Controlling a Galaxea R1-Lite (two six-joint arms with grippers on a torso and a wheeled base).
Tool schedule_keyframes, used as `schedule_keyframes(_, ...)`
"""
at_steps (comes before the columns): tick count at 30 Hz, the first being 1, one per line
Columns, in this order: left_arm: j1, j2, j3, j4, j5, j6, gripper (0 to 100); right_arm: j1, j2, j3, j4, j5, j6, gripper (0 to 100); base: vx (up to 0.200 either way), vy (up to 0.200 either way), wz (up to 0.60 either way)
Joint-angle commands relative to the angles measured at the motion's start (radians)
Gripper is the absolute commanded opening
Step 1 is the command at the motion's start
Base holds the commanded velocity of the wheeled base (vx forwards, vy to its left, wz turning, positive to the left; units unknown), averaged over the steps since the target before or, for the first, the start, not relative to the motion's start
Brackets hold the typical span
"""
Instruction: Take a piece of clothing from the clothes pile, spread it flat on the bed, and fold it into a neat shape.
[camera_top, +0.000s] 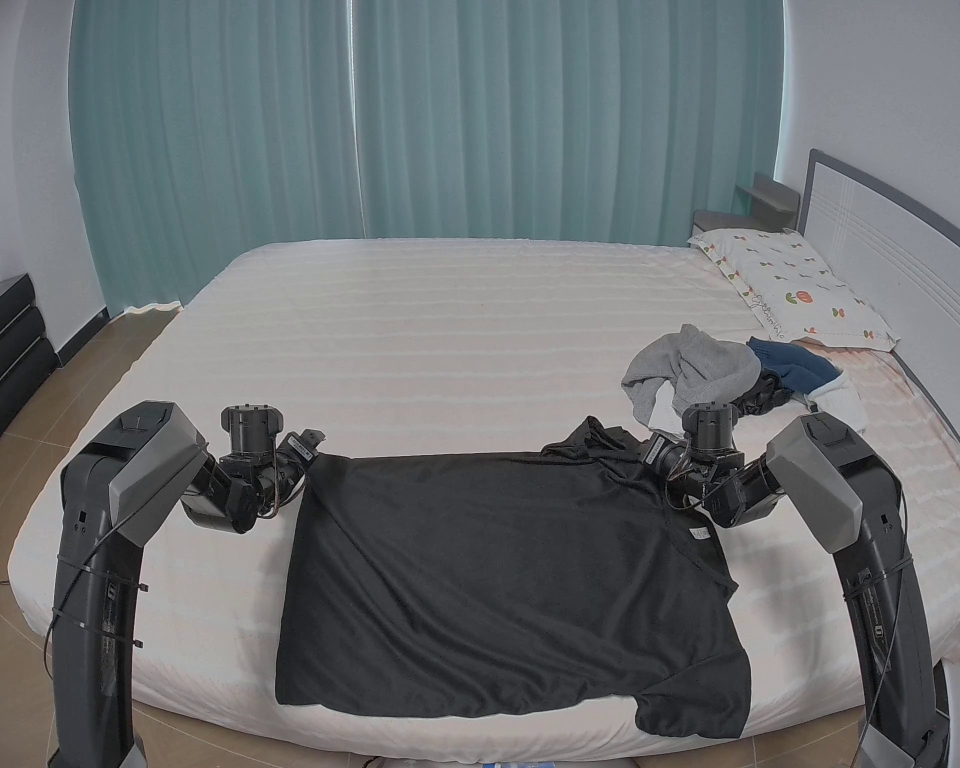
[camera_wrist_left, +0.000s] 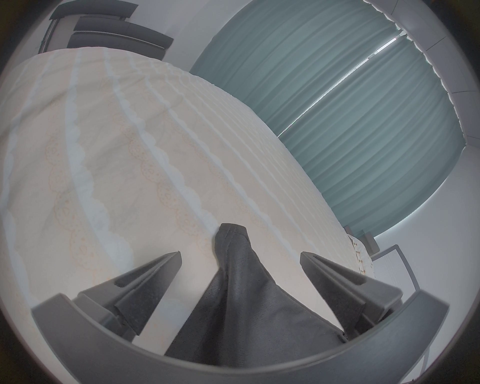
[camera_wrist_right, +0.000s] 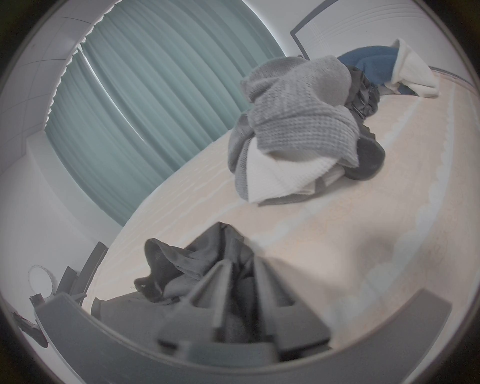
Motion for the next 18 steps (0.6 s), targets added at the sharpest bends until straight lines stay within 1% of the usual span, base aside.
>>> schedule_keyframes(1,-0.005,0.011,-0.024,0.0,0.001,0.002,100,-0.001,0.008,-0.014,-0.02,-0.005,0.0,0,0.0,0.0,0.0)
schedule_keyframes(6,-0.016,0.047,-0.075,0.003,0.011,0.003,100,-0.006,0.012,-0.049,-0.035,-0.014,0.008,0,0.0,0.0,0.0)
schedule_keyframes(9,-0.02,0.051,-0.092,0.029,0.016,0.008,100,-0.012,0.017,-0.085,-0.058,-0.046,0.009,0,0.0,0.0,0.0)
schedule_keyframes(18,-0.02,0.053,-0.093,0.027,0.021,0.006,100,-0.034,0.083,-0.218,-0.064,-0.131,0.011,0,0.0,0.0,0.0)
